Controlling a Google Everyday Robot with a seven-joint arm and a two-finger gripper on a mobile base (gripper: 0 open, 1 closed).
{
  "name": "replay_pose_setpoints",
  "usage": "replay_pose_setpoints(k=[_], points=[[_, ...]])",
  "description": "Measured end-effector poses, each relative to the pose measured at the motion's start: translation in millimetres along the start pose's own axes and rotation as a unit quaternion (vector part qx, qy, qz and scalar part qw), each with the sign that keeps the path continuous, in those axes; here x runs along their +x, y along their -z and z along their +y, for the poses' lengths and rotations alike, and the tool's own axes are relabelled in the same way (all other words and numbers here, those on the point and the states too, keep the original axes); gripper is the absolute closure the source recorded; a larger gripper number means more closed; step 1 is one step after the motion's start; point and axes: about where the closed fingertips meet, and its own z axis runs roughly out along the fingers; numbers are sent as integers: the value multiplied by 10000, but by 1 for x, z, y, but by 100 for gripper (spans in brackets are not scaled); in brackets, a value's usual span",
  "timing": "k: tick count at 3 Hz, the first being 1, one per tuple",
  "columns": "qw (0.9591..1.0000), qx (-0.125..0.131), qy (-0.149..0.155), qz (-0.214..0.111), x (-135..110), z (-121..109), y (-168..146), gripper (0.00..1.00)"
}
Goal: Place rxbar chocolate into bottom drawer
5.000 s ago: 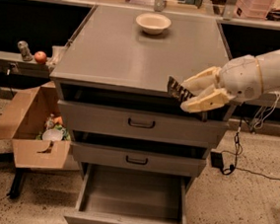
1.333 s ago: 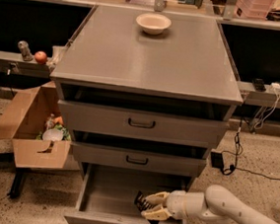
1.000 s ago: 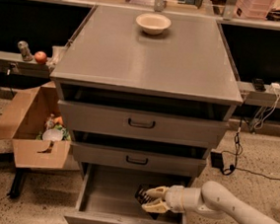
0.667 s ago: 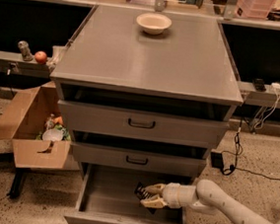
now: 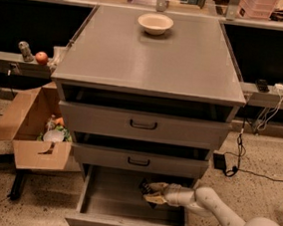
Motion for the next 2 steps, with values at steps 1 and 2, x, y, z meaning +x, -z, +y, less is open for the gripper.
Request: replay_pose_setpoints(k=[1,2], points=[[9997,156,-163,-102,15,-13,-6,82],[9992,263,-280,-145,26,-20,-7,58]])
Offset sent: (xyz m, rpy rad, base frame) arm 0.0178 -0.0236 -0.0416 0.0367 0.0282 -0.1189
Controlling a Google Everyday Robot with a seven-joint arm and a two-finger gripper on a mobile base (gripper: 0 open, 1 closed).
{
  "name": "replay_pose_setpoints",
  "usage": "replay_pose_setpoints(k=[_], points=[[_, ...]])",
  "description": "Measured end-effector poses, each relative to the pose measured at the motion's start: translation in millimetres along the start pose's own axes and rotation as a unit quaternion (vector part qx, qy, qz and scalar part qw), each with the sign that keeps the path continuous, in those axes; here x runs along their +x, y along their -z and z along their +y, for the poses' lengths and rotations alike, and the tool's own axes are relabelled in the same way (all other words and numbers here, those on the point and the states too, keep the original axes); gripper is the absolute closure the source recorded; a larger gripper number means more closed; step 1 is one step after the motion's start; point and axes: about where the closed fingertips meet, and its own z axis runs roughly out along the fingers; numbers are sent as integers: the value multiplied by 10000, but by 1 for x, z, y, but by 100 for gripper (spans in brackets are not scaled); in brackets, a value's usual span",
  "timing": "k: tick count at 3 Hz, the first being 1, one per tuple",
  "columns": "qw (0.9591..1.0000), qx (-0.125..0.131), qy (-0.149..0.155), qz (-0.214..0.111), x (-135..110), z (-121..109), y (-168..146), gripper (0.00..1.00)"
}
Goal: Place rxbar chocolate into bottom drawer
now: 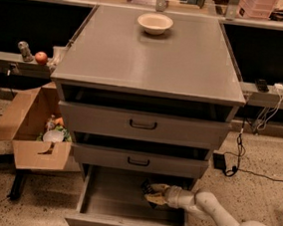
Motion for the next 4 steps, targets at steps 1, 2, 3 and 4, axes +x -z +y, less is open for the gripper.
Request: replay_pose_setpoints(k=[1,2,3,4], points=[[10000,2,-1,0,0,0,0,35],[10000,2,-1,0,0,0,0,12],[10000,2,-1,-1,0,0,0,0],[10000,2,-1,-1,0,0,0,0]])
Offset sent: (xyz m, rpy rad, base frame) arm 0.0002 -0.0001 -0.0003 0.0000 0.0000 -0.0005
